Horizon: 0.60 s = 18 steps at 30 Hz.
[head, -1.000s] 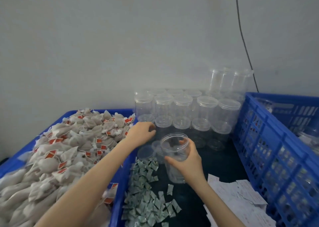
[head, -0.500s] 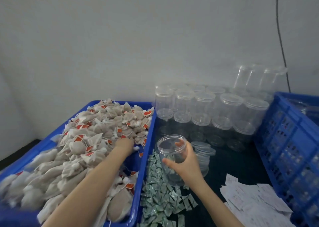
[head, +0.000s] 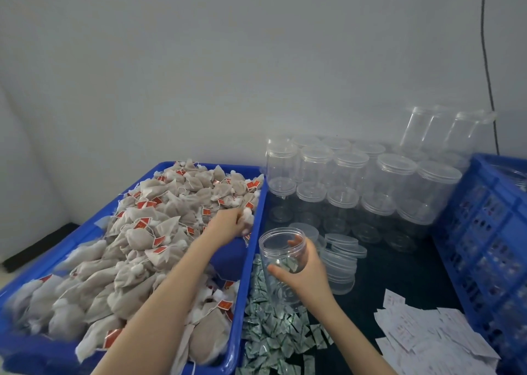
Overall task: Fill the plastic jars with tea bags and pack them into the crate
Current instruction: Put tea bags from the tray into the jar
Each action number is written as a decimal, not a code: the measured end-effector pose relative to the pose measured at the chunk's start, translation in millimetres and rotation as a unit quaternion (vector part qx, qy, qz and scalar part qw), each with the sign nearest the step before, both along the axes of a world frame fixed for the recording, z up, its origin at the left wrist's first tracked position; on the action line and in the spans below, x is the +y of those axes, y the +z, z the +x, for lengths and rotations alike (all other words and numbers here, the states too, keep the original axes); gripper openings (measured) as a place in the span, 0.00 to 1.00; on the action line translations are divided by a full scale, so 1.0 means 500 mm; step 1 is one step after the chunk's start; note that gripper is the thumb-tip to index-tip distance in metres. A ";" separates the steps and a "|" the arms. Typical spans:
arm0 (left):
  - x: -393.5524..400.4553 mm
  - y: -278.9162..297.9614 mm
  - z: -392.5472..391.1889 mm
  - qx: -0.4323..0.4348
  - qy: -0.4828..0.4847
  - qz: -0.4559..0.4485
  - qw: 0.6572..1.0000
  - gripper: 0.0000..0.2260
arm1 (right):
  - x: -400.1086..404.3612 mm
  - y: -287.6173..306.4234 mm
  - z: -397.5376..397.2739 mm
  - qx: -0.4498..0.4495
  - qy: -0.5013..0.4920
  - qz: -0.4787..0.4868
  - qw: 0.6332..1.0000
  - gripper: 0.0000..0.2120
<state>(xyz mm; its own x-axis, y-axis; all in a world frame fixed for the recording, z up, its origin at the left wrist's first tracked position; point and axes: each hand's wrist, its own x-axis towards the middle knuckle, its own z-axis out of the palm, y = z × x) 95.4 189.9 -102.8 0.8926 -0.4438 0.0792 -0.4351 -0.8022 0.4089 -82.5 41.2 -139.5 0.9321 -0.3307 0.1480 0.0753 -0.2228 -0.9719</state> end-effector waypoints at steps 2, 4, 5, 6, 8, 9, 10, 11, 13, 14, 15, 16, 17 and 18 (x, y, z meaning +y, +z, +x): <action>-0.002 0.043 -0.024 -0.023 -0.019 -0.143 0.989 0.03 | 0.002 -0.002 0.006 0.007 0.002 0.004 1.000 0.36; -0.002 0.085 -0.053 0.016 -0.054 -0.301 0.952 0.04 | 0.005 -0.004 0.010 0.012 0.006 0.007 1.000 0.35; 0.000 0.103 -0.068 0.051 -0.085 -0.361 0.927 0.08 | 0.007 -0.005 0.013 0.014 0.007 0.007 1.000 0.35; 0.001 0.117 -0.082 0.088 -0.123 -0.395 0.906 0.12 | 0.009 -0.006 0.014 0.014 0.008 0.009 1.000 0.34; -0.001 0.134 -0.102 0.133 -0.195 -0.390 0.890 0.16 | 0.010 -0.006 0.018 0.013 0.010 0.014 1.000 0.34; -0.002 0.138 -0.110 0.143 -0.225 -0.369 0.890 0.17 | 0.011 -0.005 0.019 0.012 0.011 0.018 1.000 0.35; -0.004 0.137 -0.116 0.150 -0.248 -0.343 0.894 0.18 | 0.009 -0.003 0.021 0.010 0.012 0.022 1.000 0.35; -0.005 0.136 -0.120 0.154 -0.268 -0.312 0.898 0.17 | 0.007 -0.001 0.023 0.005 0.013 0.027 1.000 0.36; -0.009 0.126 -0.120 0.153 -0.290 -0.252 0.911 0.13 | 0.003 0.004 0.027 -0.004 0.011 0.036 0.999 0.36; -0.010 0.122 -0.120 0.142 -0.292 -0.224 0.919 0.11 | 0.002 0.007 0.027 -0.005 0.009 0.038 0.999 0.38; -0.010 0.120 -0.119 0.129 -0.291 -0.202 0.926 0.11 | 0.003 0.011 0.027 -0.006 0.006 0.036 0.999 0.40; -0.009 0.119 -0.117 0.118 -0.285 -0.189 0.932 0.11 | 0.004 0.014 0.025 -0.005 0.001 0.028 1.000 0.42; -0.006 0.118 -0.113 0.110 -0.273 -0.185 0.938 0.11 | 0.004 0.015 0.024 -0.002 -0.003 0.014 1.000 0.43; -0.003 0.117 -0.107 0.097 -0.252 -0.189 0.944 0.11 | 0.004 0.014 0.022 0.001 -0.004 -0.001 1.000 0.42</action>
<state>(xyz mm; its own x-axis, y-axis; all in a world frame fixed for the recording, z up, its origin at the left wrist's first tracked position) 42.1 188.6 -44.2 0.5901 -0.7888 0.1723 -0.6094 -0.2951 0.7359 -71.6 43.2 -132.3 0.9294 -0.3382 0.1477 0.0720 -0.2264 -0.9714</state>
